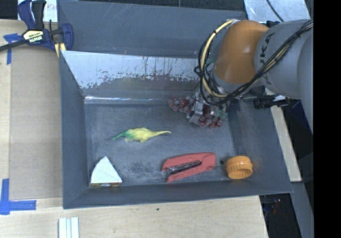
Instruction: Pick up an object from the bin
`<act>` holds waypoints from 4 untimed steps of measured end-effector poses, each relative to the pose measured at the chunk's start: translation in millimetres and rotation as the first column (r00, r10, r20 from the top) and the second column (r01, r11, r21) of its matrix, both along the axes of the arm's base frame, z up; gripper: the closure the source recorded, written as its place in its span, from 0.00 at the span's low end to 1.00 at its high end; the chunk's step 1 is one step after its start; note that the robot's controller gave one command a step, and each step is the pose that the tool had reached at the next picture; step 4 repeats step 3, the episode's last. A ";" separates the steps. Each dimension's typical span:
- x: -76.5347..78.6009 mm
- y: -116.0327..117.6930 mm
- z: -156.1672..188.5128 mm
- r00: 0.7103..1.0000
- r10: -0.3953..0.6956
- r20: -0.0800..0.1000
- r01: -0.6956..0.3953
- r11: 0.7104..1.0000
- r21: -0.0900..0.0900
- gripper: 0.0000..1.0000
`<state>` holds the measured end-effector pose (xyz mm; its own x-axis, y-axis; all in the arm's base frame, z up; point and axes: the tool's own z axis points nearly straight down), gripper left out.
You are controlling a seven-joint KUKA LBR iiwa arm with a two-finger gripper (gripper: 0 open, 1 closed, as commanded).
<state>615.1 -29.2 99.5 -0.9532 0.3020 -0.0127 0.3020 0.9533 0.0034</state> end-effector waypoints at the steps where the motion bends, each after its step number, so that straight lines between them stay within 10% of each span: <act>1: 0.6 -0.2 21.5 1.000 0.001 0.002 -0.001 1.000 0.000 1.00; 4: 1.2 -0.5 74.4 1.000 0.002 0.005 -0.002 1.000 0.000 1.00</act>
Offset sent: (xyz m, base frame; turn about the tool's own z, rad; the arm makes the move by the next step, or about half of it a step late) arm 0.0009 -0.0002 0.0754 -0.0005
